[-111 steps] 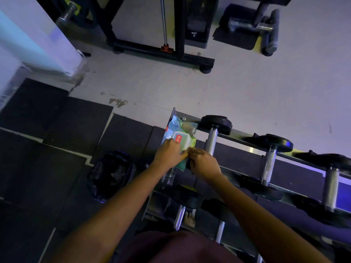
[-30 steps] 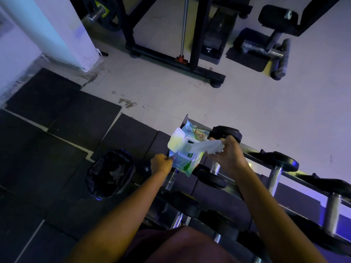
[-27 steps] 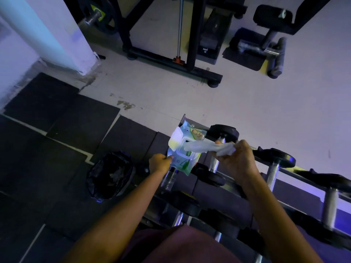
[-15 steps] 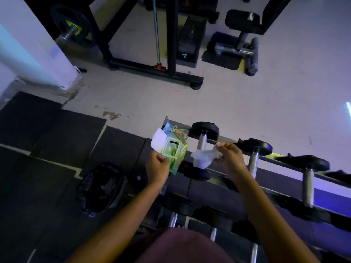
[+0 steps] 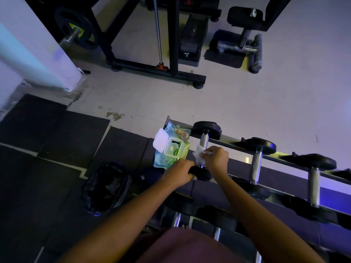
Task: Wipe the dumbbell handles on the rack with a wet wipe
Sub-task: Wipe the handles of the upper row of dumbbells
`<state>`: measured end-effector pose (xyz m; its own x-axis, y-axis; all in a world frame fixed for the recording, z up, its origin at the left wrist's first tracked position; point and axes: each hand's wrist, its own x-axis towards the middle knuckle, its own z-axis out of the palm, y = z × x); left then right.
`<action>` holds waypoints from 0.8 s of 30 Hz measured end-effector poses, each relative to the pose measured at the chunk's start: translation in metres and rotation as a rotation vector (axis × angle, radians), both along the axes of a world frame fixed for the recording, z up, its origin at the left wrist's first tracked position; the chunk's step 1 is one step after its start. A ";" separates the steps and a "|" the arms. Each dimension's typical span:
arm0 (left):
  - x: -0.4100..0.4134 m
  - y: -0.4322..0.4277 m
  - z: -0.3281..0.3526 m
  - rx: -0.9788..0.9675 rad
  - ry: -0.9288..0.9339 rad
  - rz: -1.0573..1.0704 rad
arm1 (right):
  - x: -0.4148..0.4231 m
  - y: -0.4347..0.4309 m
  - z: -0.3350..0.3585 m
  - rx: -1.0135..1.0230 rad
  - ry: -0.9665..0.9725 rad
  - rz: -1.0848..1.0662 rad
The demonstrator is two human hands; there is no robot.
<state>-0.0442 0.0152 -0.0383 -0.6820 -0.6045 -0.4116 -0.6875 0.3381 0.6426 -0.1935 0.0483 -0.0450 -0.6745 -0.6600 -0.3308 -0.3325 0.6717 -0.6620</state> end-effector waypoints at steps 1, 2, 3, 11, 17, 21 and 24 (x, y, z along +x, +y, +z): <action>0.000 -0.001 0.000 0.007 -0.003 -0.003 | -0.006 -0.009 0.001 -0.028 0.021 -0.010; -0.001 -0.002 0.000 0.011 0.001 -0.008 | -0.012 -0.020 0.004 -0.058 0.048 -0.021; -0.001 -0.004 0.000 0.011 0.003 -0.014 | -0.019 -0.030 0.006 -0.082 0.060 -0.040; -0.001 -0.007 -0.005 0.002 0.035 0.007 | -0.019 -0.018 -0.005 0.013 0.016 0.015; 0.000 -0.006 -0.007 -0.026 0.046 0.019 | 0.003 0.018 -0.009 0.140 -0.041 0.059; 0.000 -0.005 -0.007 -0.008 0.032 0.009 | -0.016 -0.018 -0.004 0.079 -0.057 -0.045; 0.000 -0.004 -0.009 -0.009 0.030 0.009 | -0.025 -0.041 0.003 -0.007 -0.038 -0.042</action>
